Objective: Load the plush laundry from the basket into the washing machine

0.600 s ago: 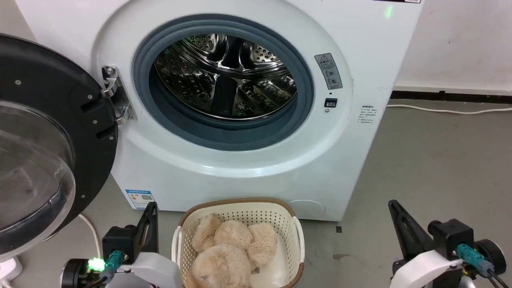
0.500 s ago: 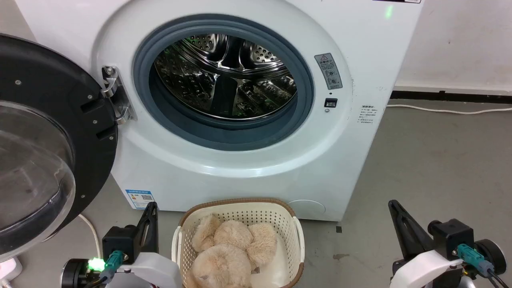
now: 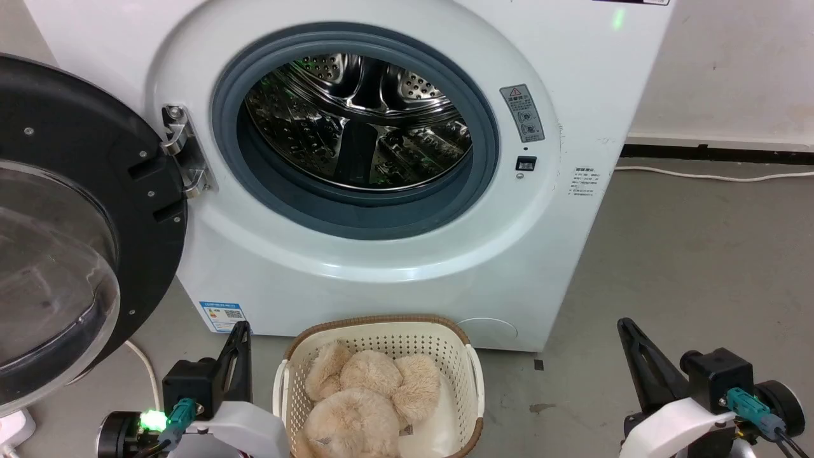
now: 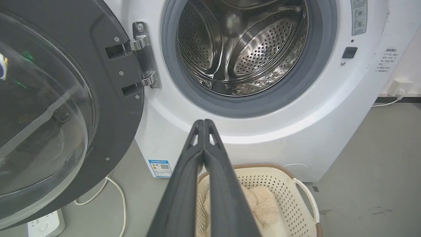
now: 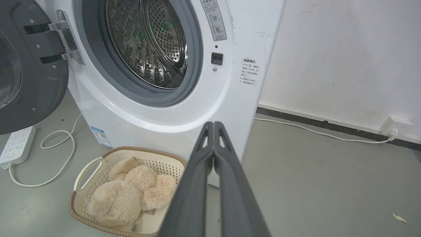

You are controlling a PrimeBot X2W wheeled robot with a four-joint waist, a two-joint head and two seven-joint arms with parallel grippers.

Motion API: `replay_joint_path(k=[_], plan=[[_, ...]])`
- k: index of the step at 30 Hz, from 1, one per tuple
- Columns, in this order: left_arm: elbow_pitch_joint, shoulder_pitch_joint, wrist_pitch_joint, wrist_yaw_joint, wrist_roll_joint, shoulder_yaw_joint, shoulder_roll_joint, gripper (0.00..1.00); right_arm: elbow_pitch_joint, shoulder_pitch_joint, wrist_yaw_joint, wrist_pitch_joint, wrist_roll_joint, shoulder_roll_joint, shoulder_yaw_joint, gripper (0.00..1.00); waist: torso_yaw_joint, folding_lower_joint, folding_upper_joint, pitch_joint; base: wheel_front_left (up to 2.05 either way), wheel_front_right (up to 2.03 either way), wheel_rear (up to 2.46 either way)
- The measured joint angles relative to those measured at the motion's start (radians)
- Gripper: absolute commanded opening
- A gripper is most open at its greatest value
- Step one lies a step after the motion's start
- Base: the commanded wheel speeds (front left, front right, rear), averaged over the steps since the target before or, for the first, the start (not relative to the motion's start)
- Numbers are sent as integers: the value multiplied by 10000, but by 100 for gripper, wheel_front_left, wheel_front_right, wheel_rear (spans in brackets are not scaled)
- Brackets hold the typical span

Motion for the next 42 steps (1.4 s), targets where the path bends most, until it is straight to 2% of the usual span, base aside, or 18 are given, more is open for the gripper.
replay_joint_path(k=[17,18,42], plan=[[0,0,0,0,0,0,0,0,0,0,0,0,0,0,0,0,0,0,0,0,0,0,0],[0,0,0,0,0,0,0,100,0,0,0,0,0,0,0,100,0,0,0,0,0,0,0],[399,-43,-98,104,-554,-263,0,100,69,46,0,-330,658,0,2,100,-49,1,0,175,0,0,0]])
